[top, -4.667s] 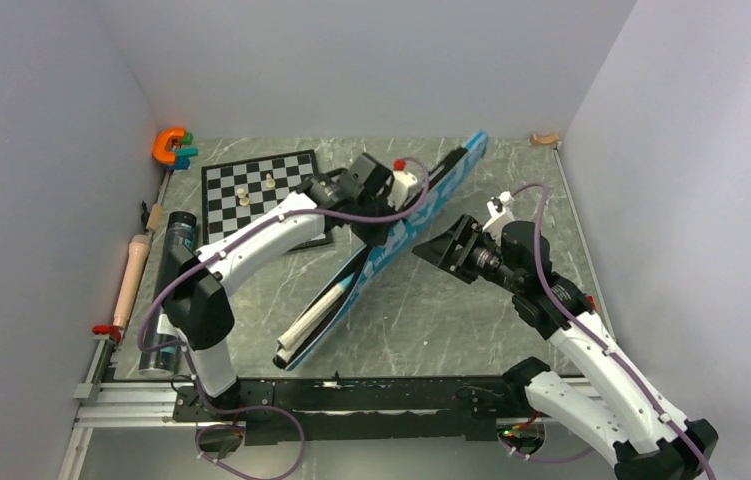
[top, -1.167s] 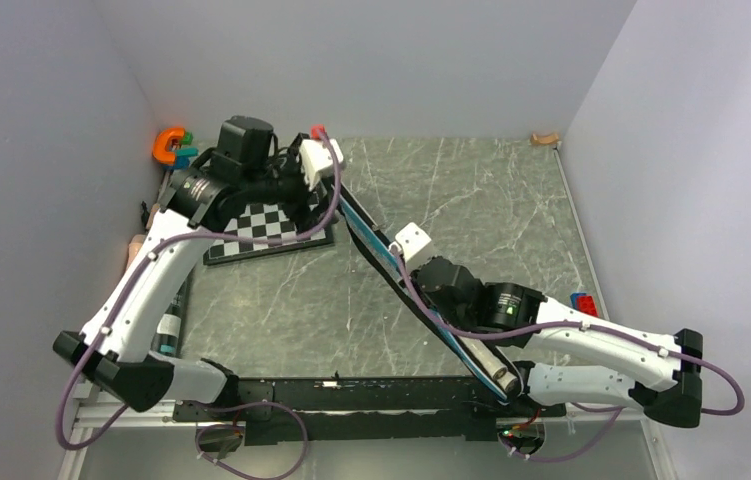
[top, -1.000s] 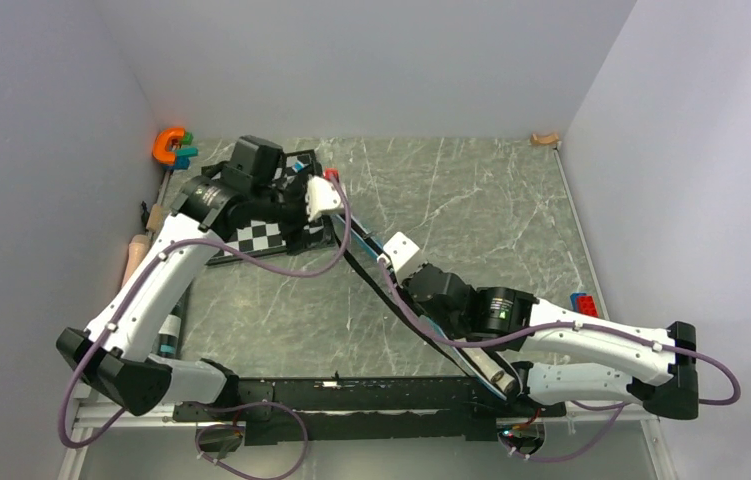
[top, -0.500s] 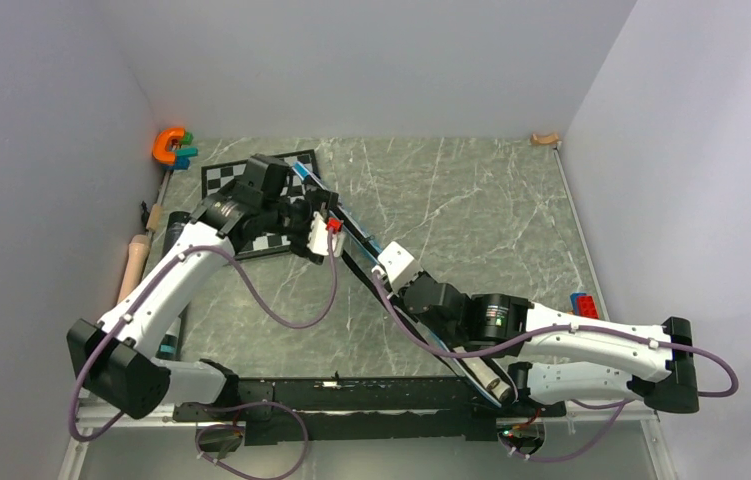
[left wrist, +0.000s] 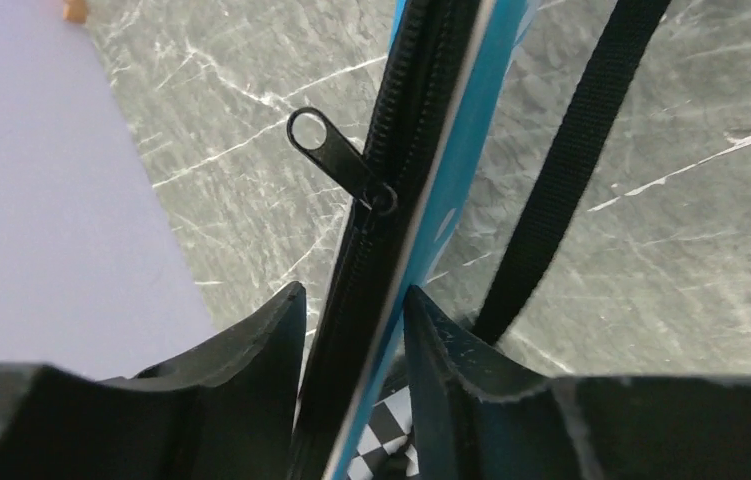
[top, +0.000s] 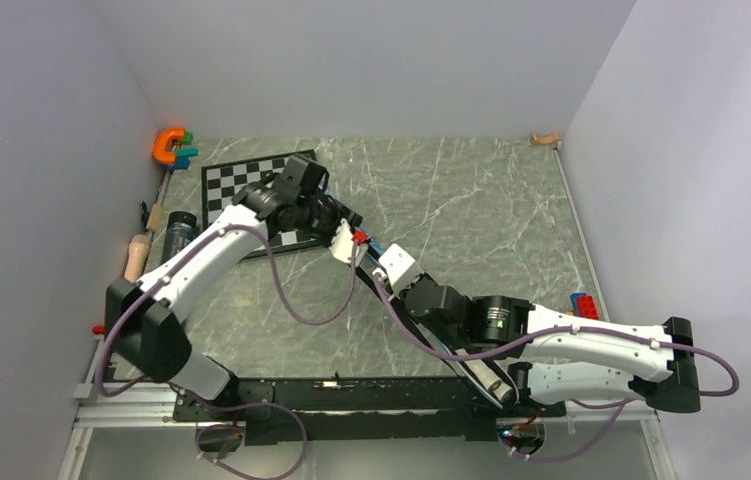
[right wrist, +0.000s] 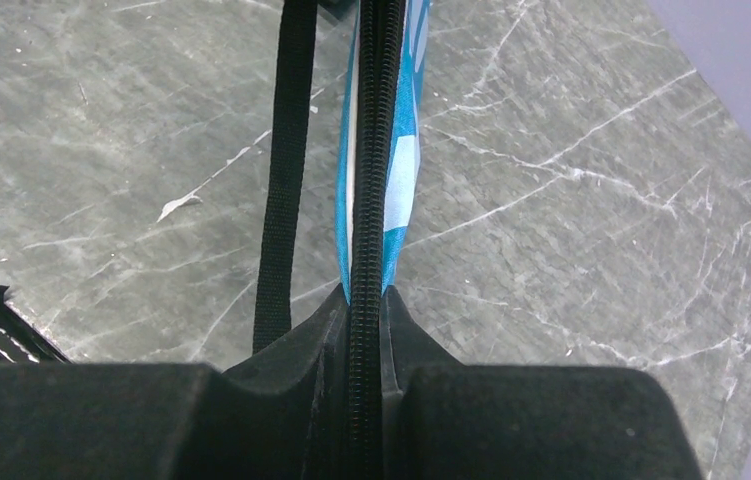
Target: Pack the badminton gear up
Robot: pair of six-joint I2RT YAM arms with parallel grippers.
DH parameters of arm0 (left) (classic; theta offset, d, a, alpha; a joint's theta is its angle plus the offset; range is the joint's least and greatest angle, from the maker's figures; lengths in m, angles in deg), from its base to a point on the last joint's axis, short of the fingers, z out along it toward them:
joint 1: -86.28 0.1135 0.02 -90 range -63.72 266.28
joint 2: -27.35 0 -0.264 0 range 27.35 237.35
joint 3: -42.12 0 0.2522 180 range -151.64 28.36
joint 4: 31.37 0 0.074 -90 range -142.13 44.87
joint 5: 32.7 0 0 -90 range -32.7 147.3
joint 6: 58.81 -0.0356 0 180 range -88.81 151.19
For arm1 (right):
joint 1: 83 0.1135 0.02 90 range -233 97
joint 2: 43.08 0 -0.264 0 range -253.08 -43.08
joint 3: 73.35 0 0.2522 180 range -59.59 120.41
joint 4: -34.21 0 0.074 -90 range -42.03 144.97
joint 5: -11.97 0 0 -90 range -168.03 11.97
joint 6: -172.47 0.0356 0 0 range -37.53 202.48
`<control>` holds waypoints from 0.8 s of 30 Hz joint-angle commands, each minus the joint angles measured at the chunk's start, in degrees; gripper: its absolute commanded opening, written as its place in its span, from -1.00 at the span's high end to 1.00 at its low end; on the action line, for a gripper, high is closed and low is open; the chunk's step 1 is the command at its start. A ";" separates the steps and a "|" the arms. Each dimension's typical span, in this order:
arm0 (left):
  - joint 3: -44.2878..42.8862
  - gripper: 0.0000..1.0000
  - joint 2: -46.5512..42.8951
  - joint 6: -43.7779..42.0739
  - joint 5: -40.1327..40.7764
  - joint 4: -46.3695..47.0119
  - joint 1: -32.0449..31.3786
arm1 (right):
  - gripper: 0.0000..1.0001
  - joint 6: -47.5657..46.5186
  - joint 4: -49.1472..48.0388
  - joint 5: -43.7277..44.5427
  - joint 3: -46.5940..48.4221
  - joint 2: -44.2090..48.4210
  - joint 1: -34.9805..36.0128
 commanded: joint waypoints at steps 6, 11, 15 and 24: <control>-7.63 0.81 5.67 -6.46 6.14 -2.91 -0.85 | 1.00 1.10 -5.85 2.58 0.22 3.88 0.76; -8.06 1.00 3.21 -4.26 6.75 0.75 -0.97 | 1.00 2.28 -6.25 5.11 -0.56 5.78 0.83; -8.28 1.00 -1.32 -3.31 7.05 2.53 -0.95 | 1.00 2.60 -7.45 6.96 -1.42 9.18 0.87; -6.53 1.00 -12.30 4.52 14.12 0.90 -0.93 | 0.93 3.32 -7.78 5.08 -2.89 12.23 0.76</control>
